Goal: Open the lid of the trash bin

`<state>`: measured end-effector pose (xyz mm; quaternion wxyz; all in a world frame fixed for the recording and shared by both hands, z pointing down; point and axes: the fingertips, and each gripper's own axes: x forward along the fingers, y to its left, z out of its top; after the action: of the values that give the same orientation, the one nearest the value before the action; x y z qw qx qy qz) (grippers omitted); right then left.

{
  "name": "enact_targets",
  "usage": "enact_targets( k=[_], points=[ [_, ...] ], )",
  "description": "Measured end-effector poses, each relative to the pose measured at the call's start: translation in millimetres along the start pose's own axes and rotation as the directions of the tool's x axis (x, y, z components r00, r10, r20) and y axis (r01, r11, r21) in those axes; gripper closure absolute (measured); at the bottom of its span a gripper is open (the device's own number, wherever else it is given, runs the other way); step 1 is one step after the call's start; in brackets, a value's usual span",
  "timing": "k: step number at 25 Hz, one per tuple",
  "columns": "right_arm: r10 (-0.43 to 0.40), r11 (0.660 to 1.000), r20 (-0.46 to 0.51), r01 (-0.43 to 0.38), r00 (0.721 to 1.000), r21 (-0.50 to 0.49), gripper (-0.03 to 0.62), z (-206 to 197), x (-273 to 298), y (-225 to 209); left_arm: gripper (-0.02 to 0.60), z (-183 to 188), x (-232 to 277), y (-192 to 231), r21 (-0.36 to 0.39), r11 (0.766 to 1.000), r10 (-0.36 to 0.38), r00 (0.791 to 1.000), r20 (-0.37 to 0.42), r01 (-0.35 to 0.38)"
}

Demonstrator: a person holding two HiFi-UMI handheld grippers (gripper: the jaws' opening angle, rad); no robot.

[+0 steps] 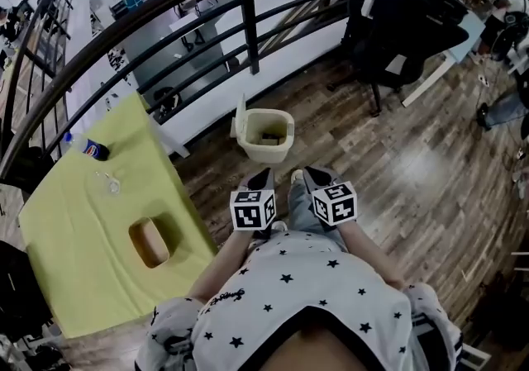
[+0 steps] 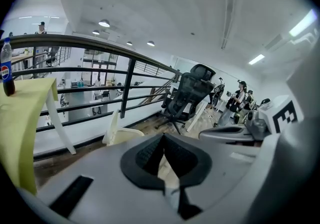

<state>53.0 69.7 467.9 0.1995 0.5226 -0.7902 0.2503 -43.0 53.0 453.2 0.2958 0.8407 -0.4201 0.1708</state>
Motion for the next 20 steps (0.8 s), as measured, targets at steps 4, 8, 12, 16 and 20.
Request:
enact_targets(
  k=[4,8,12,16,20],
  points=[
    [0.004,1.0,0.008,-0.004,1.0,-0.004,0.6,-3.8,-3.0,9.5,0.571,-1.7,-3.9,1.4,0.006,1.0,-0.001,1.0,0.007,0.001],
    [0.01,1.0,0.01,-0.01,1.0,-0.009,0.6,-4.7,-3.0,13.2,0.571,-4.0,-3.8,1.2,0.006,1.0,-0.003,1.0,0.003,0.003],
    [0.01,1.0,0.006,-0.01,1.0,-0.029,0.6,-3.7,-0.1,15.0,0.571,-4.3,-3.3,4.5,0.002,1.0,0.001,1.0,0.0,-0.001],
    [0.003,0.999,0.017,-0.002,1.0,-0.053,0.6,2.4,2.4,16.1,0.571,-4.8,-2.2,6.8,0.001,1.0,-0.001,1.0,-0.006,0.001],
    [0.006,0.999,0.03,-0.005,1.0,-0.045,0.6,5.5,4.8,16.0,0.571,-6.0,0.1,6.9,0.001,1.0,-0.005,1.0,-0.011,0.005]
  ],
)
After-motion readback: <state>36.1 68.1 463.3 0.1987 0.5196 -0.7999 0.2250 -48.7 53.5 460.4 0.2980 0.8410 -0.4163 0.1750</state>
